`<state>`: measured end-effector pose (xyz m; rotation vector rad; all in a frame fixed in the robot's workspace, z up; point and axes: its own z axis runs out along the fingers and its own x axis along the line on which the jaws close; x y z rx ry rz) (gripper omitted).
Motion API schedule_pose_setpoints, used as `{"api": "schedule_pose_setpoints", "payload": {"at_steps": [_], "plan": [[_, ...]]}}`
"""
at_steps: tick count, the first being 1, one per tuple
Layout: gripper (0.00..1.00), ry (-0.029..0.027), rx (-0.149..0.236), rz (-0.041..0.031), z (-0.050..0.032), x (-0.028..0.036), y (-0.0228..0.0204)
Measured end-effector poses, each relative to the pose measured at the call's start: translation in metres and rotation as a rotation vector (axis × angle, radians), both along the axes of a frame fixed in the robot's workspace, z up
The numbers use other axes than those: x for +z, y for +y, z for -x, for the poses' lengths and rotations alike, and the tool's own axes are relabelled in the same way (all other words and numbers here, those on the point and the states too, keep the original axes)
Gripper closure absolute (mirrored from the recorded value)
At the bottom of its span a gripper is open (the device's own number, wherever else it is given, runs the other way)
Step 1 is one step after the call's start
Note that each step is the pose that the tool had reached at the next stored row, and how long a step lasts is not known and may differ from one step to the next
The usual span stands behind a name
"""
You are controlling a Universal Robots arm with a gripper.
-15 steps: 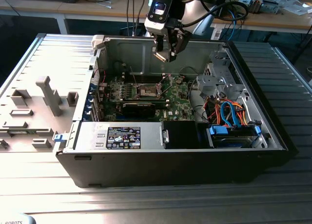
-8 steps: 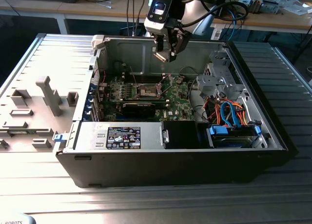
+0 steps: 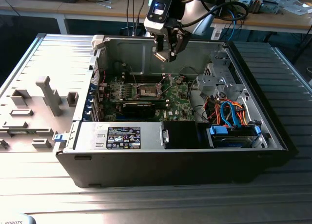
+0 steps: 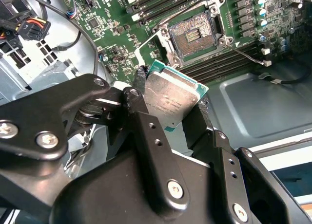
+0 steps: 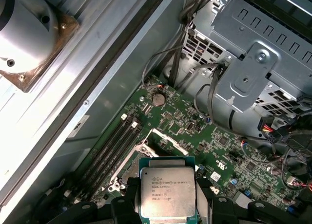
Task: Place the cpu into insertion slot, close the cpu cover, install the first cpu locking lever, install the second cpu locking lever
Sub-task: 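Place the cpu into insertion slot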
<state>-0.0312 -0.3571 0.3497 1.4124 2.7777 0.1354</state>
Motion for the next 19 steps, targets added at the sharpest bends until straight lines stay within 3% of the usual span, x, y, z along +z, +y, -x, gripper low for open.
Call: {"api": "schedule_pose_setpoints", "payload": {"at_steps": [19], "plan": [[0.45, 0.0001, -0.024, 0.0000, 0.0000, 0.0000, 0.0000]]}}
